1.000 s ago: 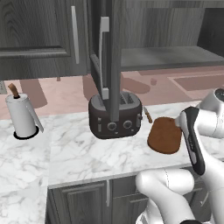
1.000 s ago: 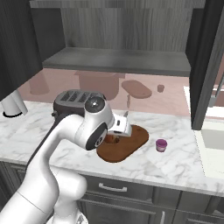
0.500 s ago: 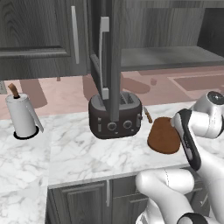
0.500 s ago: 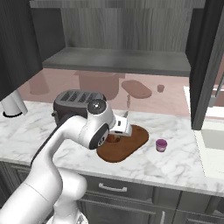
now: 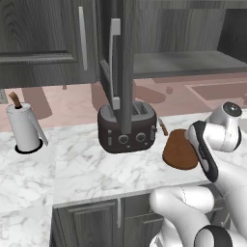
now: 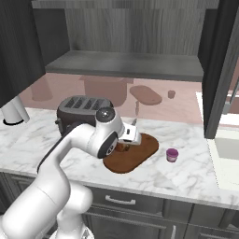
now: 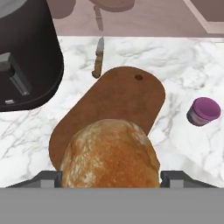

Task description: Pick the bread, place it on the cutting board, pick the jam, place it on the counter, and close the cabinet.

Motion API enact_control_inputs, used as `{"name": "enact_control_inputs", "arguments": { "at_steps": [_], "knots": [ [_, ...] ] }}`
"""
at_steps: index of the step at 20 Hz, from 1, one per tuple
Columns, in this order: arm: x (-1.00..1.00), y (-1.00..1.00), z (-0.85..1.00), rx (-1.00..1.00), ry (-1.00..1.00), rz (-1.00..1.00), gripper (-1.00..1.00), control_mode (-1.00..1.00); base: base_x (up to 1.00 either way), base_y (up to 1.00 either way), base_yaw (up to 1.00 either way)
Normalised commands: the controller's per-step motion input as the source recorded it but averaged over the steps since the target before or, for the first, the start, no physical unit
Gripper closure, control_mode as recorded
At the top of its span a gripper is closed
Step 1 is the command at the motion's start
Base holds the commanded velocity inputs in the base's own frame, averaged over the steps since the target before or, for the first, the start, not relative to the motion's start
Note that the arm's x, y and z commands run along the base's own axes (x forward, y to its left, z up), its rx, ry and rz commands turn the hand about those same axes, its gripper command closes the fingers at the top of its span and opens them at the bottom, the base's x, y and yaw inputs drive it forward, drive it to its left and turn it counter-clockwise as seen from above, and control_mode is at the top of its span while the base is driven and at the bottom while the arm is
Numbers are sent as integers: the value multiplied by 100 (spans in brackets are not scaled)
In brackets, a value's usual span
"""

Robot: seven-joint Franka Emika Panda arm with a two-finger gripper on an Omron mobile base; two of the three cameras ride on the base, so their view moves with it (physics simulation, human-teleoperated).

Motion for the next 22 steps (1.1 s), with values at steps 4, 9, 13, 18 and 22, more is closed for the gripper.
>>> {"name": "enact_control_inputs", "arguments": {
  "at_steps": [4, 9, 13, 18, 22],
  "knots": [
    [21, 0, -3, 0, 0, 0, 100, -100, 0, 0, 0],
    [16, 0, -7, 0, 0, 0, 100, -100, 0, 0, 0],
    [12, 0, -13, 0, 0, 0, 100, -100, 0, 0, 0],
    [10, 0, -19, 0, 0, 0, 100, -100, 0, 0, 0],
    [12, 0, -18, 0, 0, 0, 100, -100, 0, 0, 0]
  ]
}}
